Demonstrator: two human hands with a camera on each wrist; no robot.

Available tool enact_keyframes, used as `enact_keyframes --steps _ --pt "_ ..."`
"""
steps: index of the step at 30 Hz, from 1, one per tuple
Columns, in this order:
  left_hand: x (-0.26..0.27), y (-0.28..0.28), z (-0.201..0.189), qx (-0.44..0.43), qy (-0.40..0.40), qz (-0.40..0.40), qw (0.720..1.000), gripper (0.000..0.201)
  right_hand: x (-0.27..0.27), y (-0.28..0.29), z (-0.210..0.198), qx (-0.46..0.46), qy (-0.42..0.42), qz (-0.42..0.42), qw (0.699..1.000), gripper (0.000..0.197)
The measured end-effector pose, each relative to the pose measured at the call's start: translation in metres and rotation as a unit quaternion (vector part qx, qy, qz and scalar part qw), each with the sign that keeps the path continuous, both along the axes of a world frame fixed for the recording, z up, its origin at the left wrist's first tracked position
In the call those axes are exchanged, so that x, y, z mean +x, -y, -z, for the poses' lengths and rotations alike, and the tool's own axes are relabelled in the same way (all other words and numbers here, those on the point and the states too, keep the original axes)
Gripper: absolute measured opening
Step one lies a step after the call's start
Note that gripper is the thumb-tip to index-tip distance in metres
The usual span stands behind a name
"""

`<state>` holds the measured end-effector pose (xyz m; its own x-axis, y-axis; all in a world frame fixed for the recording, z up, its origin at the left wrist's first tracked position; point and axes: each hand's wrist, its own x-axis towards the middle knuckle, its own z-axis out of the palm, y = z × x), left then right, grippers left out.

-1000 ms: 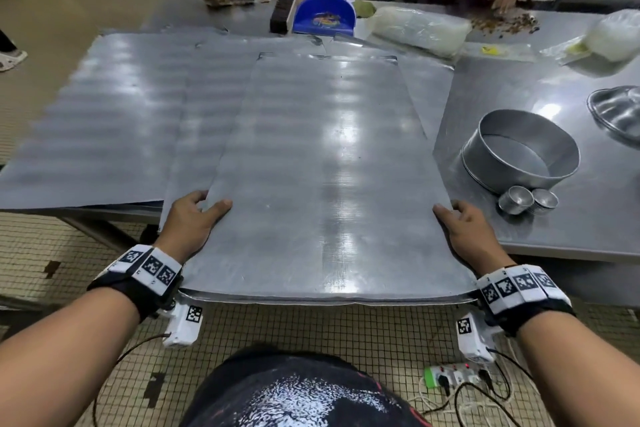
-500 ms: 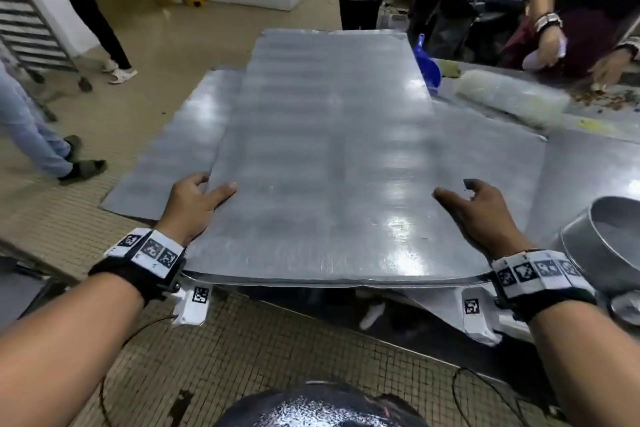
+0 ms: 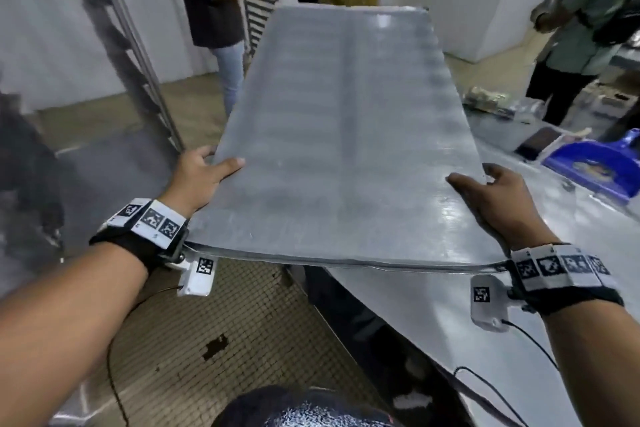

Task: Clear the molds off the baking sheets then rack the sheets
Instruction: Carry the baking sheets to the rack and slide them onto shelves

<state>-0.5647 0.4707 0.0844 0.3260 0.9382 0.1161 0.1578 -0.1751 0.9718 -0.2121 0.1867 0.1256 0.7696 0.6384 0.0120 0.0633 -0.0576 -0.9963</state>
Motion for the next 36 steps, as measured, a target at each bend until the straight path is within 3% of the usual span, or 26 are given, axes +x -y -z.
enact_keyframes --steps 3,6,11,13,17,21,27,36 --pt "-0.039 0.024 -0.007 0.011 -0.004 -0.065 0.998 0.018 -0.012 -0.02 -0.017 0.017 0.028 -0.056 0.998 0.021" --pt "-0.087 0.054 -0.01 0.009 0.007 -0.141 0.99 0.033 -0.025 -0.045 -0.018 0.011 0.037 -0.134 0.99 0.03" --pt "-0.151 0.118 -0.014 0.021 0.0 -0.239 0.971 0.022 -0.065 -0.08 -0.013 0.041 0.017 -0.244 0.969 0.052" --pt "-0.176 0.141 -0.012 0.022 -0.014 -0.273 0.962 0.022 -0.085 -0.09 -0.012 0.034 0.031 -0.283 0.958 0.048" --pt "-0.216 0.181 -0.008 0.016 -0.014 -0.335 0.942 0.02 -0.116 -0.117 0.0 0.005 0.016 -0.353 0.936 0.018" --pt "-0.243 0.207 -0.007 0.005 -0.003 -0.374 0.927 0.02 -0.145 -0.146 0.012 0.0 0.043 -0.407 0.912 0.029" --pt "-0.277 0.212 0.005 -0.006 -0.001 -0.401 0.916 0.025 -0.179 -0.173 0.029 -0.021 0.07 -0.445 0.893 0.028" --pt "-0.295 0.17 0.029 -0.036 -0.012 -0.401 0.915 0.031 -0.191 -0.213 0.043 -0.043 0.055 -0.452 0.889 0.023"
